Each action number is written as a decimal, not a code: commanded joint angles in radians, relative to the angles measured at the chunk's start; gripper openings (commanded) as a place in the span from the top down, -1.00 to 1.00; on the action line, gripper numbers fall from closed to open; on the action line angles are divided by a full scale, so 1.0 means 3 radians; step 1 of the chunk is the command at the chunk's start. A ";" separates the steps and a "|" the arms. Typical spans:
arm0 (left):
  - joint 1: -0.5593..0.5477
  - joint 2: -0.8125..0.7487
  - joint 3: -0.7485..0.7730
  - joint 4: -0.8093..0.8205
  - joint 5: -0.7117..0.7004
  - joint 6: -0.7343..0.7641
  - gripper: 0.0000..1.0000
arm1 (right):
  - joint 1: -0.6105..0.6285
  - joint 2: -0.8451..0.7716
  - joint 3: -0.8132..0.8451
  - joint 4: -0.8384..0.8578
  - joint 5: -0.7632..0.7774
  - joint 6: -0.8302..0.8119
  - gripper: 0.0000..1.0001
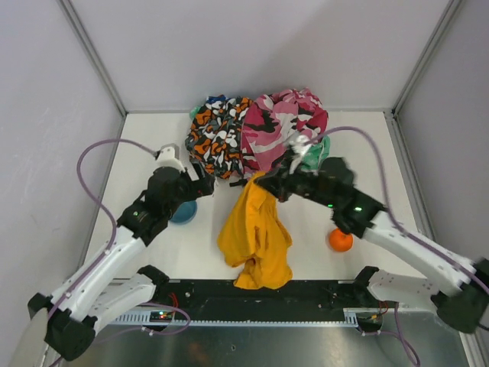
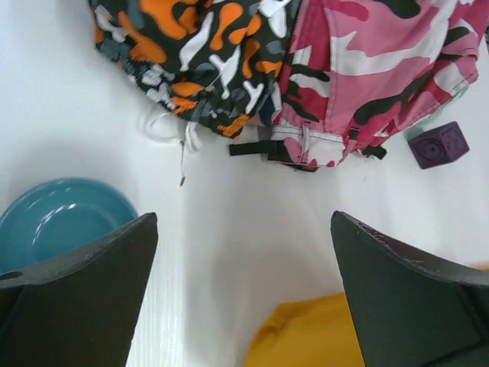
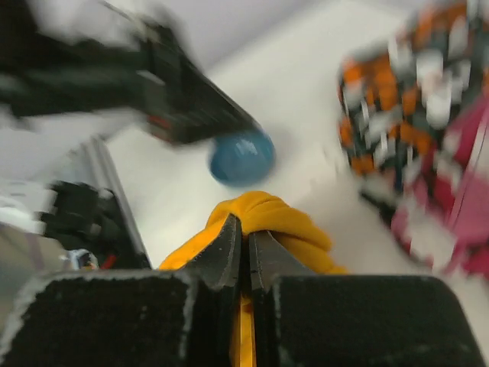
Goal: Pick out a specific cloth from the pile
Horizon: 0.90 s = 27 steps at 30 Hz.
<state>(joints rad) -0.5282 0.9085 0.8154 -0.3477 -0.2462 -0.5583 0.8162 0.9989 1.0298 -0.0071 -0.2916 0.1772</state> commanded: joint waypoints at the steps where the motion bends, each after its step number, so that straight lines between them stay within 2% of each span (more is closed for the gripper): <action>1: -0.0014 -0.0328 -0.0233 -0.0136 -0.0318 -0.0213 -0.99 | 0.0019 0.0620 -0.0650 0.0220 0.0680 0.0376 1.00; 6: -0.0014 -0.0350 -0.0414 -0.0213 -0.0193 -0.0333 -0.99 | 0.0161 0.1449 -0.1162 0.0491 0.0782 0.0885 0.97; 9: -0.0014 -0.0238 -0.0465 -0.0237 -0.0196 -0.0370 -0.99 | 0.0339 0.1874 -0.1234 0.0586 0.1025 0.1066 0.91; 10: -0.0011 -0.0204 -0.0467 -0.0242 -0.0173 -0.0377 -0.99 | 0.0359 0.1926 -0.1234 0.0612 0.1073 0.1084 0.88; 11: -0.0013 -0.0174 -0.0462 -0.0250 -0.0139 -0.0380 -0.99 | 0.0363 0.1929 -0.1231 0.0624 0.1107 0.1075 0.76; 12: -0.0013 -0.0152 -0.0460 -0.0254 -0.0094 -0.0382 -0.99 | 0.0353 0.1854 -0.1220 0.0623 0.1167 0.1058 0.59; 13: -0.0013 -0.0140 -0.0462 -0.0255 -0.0056 -0.0383 -0.99 | 0.0340 0.1752 -0.1212 0.0612 0.1223 0.1021 0.26; 15: -0.0014 -0.0157 -0.0475 -0.0254 -0.0008 -0.0386 -0.99 | 0.0296 0.1406 -0.1187 0.0553 0.1366 0.0937 -0.57; 16: -0.0014 -0.0182 -0.0487 -0.0253 0.0005 -0.0387 -0.99 | 0.0265 0.1176 -0.1185 0.0518 0.1437 0.0902 -0.78; 18: -0.0014 -0.0255 -0.0509 -0.0255 0.0038 -0.0399 -0.99 | 0.0207 0.0782 -0.1180 0.0468 0.1532 0.0815 -0.93; 23: -0.0014 -0.0551 -0.0571 -0.0251 0.0156 -0.0412 -0.99 | -0.0103 -0.0099 -0.1179 0.0238 0.1990 0.0780 -0.99; 27: -0.0013 -0.0831 -0.0667 -0.0289 0.0029 -0.0389 -0.99 | -0.0817 -0.0626 -0.1201 -0.0374 0.2222 0.0985 -0.99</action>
<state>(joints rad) -0.5282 0.7357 0.6415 -0.4366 -0.2157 -0.6647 0.7338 0.9188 0.6617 0.0658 0.2298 0.4297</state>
